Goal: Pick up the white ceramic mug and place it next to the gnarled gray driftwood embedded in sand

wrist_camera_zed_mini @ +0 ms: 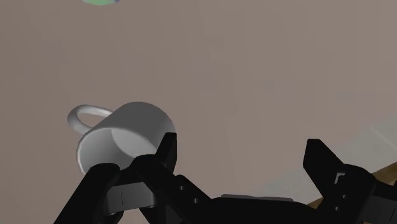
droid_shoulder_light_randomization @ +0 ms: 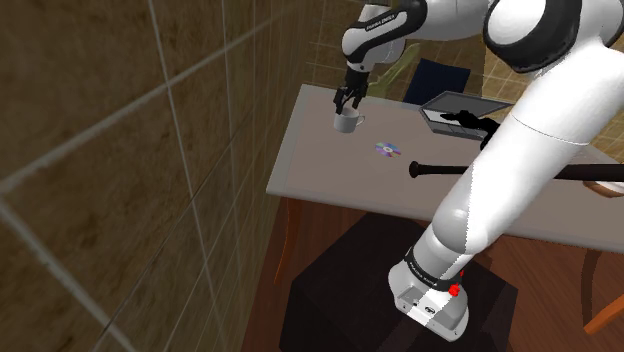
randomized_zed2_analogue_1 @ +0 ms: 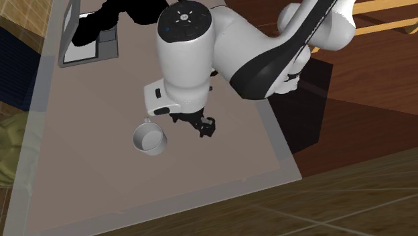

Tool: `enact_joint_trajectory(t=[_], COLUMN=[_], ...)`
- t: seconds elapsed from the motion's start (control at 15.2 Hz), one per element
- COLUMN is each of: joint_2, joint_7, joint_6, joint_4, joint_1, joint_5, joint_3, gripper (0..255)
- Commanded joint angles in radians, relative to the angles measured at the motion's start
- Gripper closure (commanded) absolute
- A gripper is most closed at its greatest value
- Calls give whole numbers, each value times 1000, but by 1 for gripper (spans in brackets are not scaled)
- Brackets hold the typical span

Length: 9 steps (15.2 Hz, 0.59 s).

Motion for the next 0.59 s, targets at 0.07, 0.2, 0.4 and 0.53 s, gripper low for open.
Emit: enact_joint_trajectory(t=[0.07,0.2,0.4,0.53], joint_2=[126,206,325,371], joint_7=[-67,-109,-164,-181], joint_6=[27,35,35,32], joint_4=[94,161,273,320], joint_1=[-21,-41,-81,-98], joint_5=[62,102,158,177], joint_3=[-16,-20,-15,-10], gripper=[0,0,0,0])
